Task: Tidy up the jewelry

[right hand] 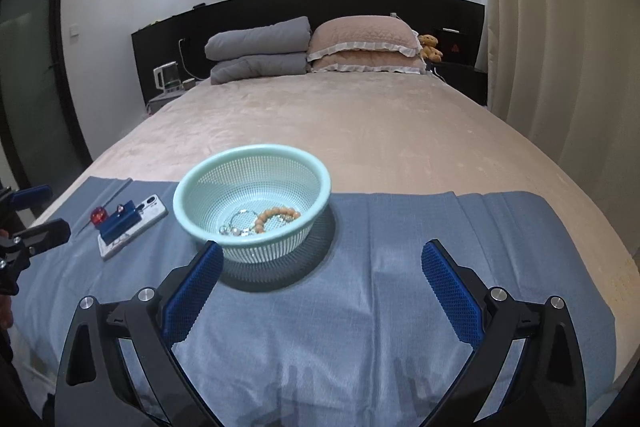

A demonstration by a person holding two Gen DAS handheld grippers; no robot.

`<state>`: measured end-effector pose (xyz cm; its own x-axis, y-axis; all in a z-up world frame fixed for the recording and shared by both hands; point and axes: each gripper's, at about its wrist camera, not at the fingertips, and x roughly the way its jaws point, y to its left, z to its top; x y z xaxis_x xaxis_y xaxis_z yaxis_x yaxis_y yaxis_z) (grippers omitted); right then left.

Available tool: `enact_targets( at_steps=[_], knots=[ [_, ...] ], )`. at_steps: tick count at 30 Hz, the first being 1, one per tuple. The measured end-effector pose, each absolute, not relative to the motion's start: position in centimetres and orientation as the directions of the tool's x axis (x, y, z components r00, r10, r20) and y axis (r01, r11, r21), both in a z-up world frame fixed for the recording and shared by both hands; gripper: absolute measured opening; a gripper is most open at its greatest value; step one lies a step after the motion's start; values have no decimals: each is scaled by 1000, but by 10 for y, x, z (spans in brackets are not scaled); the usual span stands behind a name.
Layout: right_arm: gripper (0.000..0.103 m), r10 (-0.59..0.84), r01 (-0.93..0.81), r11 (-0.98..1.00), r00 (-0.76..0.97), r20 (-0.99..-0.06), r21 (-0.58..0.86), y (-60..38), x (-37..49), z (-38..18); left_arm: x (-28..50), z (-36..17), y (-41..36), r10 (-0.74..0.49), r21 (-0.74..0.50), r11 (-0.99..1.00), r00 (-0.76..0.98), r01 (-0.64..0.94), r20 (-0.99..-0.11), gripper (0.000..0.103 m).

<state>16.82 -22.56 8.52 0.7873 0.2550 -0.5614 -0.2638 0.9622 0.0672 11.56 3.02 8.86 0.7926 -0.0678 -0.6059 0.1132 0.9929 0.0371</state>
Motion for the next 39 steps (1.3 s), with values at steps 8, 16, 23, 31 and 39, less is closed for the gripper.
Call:
enact_targets(
  at_steps=[8,16,23,31,39],
  knots=[
    [95,253,-254,964,798,-547,76,-227,120,71,78,69,20,-65,26,994,791,102,-609,97],
    [95,257,-242,965,803,-538,100,-231,96,57,54,52,12,-46,30,996,804,80,-593,97],
    [95,267,-239,963,806,-528,122,-232,90,52,51,48,15,-45,14,998,817,65,-575,97],
    [95,271,-245,962,786,-556,122,-228,94,44,53,39,19,-27,5,999,800,38,-600,97],
    [95,277,-260,959,773,-571,113,-223,96,40,51,35,24,-9,-10,1000,797,3,-604,97]
  ],
)
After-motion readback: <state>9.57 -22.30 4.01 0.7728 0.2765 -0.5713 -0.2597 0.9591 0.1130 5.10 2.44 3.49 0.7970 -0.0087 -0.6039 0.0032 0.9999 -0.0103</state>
